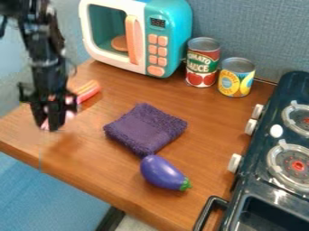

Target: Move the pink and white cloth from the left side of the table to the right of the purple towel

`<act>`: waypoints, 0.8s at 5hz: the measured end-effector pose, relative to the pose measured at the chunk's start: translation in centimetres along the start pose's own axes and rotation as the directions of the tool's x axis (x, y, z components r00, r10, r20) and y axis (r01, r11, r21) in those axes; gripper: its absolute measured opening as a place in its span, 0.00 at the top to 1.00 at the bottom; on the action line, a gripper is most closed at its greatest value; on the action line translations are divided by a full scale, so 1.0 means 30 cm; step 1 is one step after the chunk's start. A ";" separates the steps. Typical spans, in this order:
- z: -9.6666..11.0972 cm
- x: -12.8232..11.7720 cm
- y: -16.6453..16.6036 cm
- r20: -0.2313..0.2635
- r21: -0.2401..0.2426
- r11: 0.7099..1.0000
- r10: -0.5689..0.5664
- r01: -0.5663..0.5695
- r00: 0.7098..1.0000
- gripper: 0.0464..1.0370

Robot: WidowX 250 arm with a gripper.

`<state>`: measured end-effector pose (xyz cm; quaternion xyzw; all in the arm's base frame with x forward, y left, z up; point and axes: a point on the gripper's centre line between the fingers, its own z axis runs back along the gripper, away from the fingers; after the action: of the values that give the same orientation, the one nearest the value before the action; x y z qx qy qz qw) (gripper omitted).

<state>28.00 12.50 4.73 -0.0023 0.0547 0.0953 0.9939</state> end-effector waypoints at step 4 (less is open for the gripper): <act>0.064 0.166 -0.680 0.124 -0.021 0.915 -0.397 0.403 0.909 0.78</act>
<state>36.93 -6.57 5.99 -0.0309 -0.0076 -0.1091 0.9935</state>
